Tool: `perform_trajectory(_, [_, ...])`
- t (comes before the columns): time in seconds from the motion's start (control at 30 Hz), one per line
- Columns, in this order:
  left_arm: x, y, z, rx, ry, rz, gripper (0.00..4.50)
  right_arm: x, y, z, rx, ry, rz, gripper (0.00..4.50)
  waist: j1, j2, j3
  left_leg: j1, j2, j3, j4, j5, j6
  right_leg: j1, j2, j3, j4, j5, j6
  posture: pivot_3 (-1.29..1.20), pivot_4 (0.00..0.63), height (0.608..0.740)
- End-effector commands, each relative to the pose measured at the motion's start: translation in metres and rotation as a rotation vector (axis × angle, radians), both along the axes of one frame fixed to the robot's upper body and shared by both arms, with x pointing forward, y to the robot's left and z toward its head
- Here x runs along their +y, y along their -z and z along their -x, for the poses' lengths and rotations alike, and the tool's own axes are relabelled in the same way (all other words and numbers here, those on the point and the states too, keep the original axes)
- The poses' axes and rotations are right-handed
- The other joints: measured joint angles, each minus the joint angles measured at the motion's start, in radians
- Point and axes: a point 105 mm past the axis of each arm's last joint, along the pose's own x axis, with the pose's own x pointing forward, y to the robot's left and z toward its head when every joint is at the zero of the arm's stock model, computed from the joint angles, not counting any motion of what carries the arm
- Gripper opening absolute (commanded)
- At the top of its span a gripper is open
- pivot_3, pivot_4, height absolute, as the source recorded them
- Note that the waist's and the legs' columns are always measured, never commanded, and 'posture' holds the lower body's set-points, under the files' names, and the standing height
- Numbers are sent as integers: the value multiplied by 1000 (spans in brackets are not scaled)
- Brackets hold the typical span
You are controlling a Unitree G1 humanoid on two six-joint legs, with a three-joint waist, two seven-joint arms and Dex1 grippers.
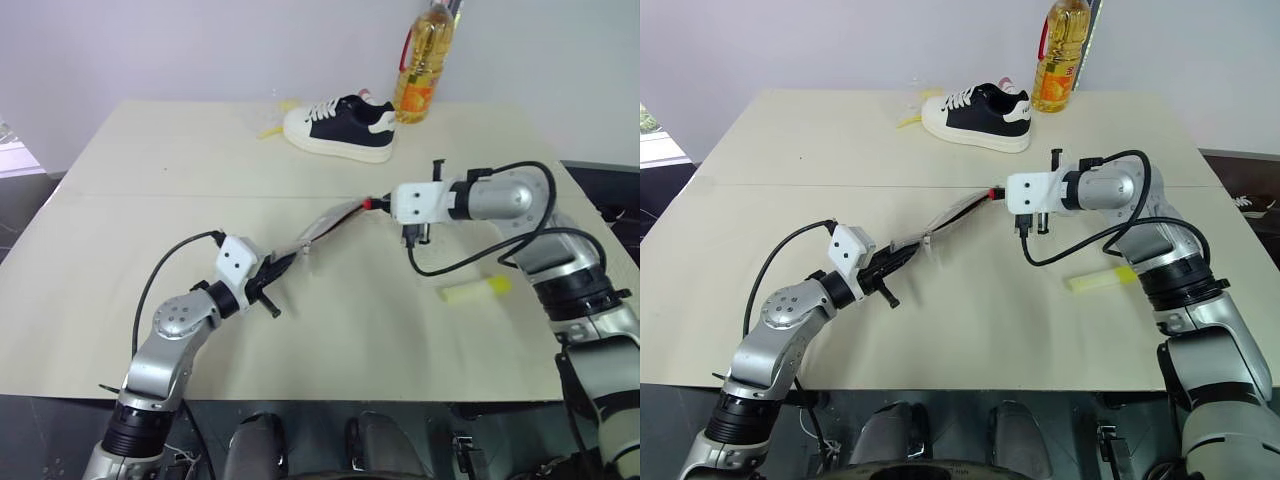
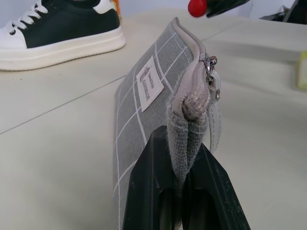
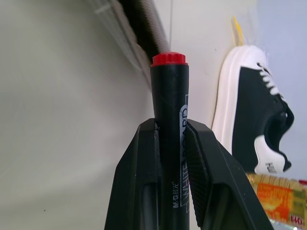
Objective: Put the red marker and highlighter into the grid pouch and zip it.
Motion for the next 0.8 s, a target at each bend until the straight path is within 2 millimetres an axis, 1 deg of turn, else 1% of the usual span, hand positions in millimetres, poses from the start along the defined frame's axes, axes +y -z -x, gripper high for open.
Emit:
perform_trajectory(0.03, [-11, -13, 7, -45, 57, 15, 0, 11, -13, 2, -77, -47, 16, 245, 0, 0, 0, 0, 0, 0, 0, 0, 0, 0, 0, 0, 0, 0, 0, 0, 150, 713])
perform_trajectory(0.17, [-14, -12, 9, -39, 70, 14, 0, 15, -12, 4, -86, -63, 26, 245, 1, 0, 0, 0, 0, 0, 0, 0, 0, 0, 0, 0, 0, 0, 0, 0, 150, 713])
perform_trajectory(0.4, [-17, -12, 10, -40, 84, 8, 0, 20, -7, 10, -149, -137, 144, 245, 0, 0, 0, 0, 0, 0, 0, 0, 0, 0, 0, 0, 0, 0, 0, 0, 150, 713])
perform_trajectory(0.53, [-19, -15, 10, -44, 94, 8, 0, 25, -4, 18, -184, -213, 208, 245, 0, 0, 0, 0, 0, 0, 0, 1, -1, 0, 0, 0, 0, 0, 0, 0, 150, 713])
perform_trajectory(0.6, [-20, -15, 10, -46, 103, 6, 0, 36, -2, 28, -180, -279, 201, 245, 1, 0, 0, 0, 0, 0, 0, 1, -2, 0, 0, 0, 0, 0, 0, 0, 150, 713])
perform_trajectory(0.7, [-22, -17, 10, -48, 112, 6, 0, 60, -2, 47, -156, -376, 135, 245, -1, 0, 0, 0, 0, 0, 0, 1, -2, 0, 1, 0, 0, 0, 0, 0, 150, 713])
perform_trajectory(0.8, [-24, -17, 10, -47, 118, 8, 0, 69, 2, 55, -141, -413, 119, 245, 1, 0, 0, 0, 0, 0, 0, 1, -2, 0, 1, 0, 0, 0, 0, 0, 150, 713])
